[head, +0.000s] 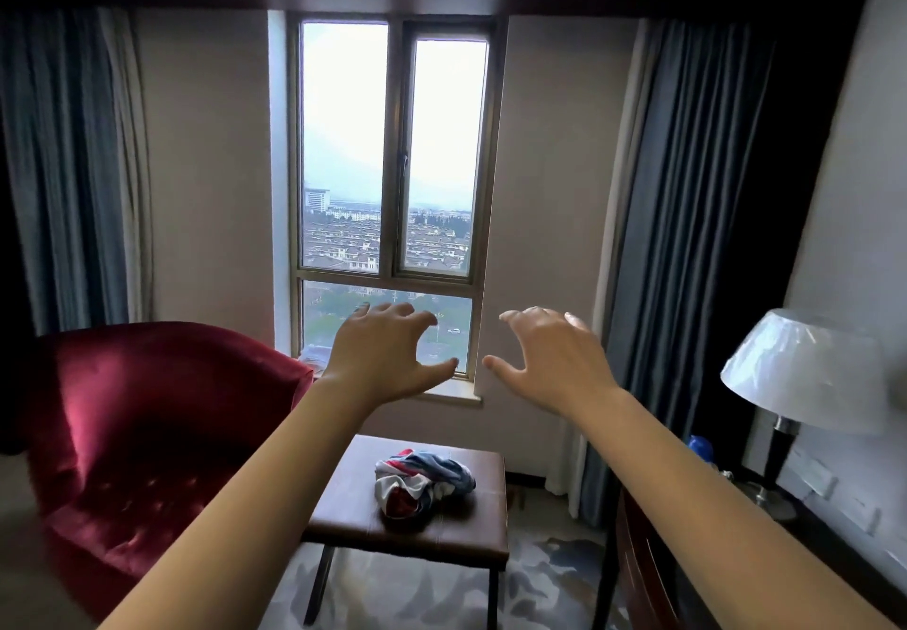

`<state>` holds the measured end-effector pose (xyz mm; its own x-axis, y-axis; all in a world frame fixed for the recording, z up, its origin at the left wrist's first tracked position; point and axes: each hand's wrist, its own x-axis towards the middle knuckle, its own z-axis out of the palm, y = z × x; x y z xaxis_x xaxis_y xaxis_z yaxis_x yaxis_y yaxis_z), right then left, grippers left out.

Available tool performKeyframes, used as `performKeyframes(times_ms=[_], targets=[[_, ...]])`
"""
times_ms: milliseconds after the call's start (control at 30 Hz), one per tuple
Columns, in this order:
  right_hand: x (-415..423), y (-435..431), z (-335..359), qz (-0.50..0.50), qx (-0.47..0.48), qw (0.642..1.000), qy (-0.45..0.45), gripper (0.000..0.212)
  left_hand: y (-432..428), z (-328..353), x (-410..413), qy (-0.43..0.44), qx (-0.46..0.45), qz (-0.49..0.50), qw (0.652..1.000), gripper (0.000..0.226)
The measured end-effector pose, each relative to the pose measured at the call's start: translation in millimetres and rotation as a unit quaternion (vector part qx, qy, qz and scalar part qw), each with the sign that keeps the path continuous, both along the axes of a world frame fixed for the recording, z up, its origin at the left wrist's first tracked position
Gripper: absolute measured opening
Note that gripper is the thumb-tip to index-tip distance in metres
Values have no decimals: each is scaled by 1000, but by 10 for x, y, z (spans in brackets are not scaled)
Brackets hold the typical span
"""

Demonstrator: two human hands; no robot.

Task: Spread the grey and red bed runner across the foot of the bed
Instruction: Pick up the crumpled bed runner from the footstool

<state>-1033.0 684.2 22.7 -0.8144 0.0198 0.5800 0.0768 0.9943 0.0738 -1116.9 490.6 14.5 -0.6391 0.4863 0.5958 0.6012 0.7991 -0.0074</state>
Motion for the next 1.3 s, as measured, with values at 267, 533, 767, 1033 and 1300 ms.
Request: performKeyframes(times_ms=[267, 533, 767, 1033, 1300], targets=[[-930, 536, -48, 5, 9, 1000, -2, 64, 566, -33, -890, 3, 4, 3, 1000, 66], [-1911, 845, -104, 9, 1, 1000, -13, 64, 907, -64, -1812, -2, -2, -3, 1000, 67], [-2859, 1018, -112, 3, -9, 1000, -8, 64, 1104, -30, -2805, -5, -15, -11, 1000, 67], [-3780, 1282, -136, -22, -8, 1000, -6, 62, 1317, -79, -3742, -5, -2, -24, 1000, 66], [-4724, 1483, -210, -13, -9, 1000, -1, 61, 1520, -165, -4650, -7, 2, -22, 1000, 67]])
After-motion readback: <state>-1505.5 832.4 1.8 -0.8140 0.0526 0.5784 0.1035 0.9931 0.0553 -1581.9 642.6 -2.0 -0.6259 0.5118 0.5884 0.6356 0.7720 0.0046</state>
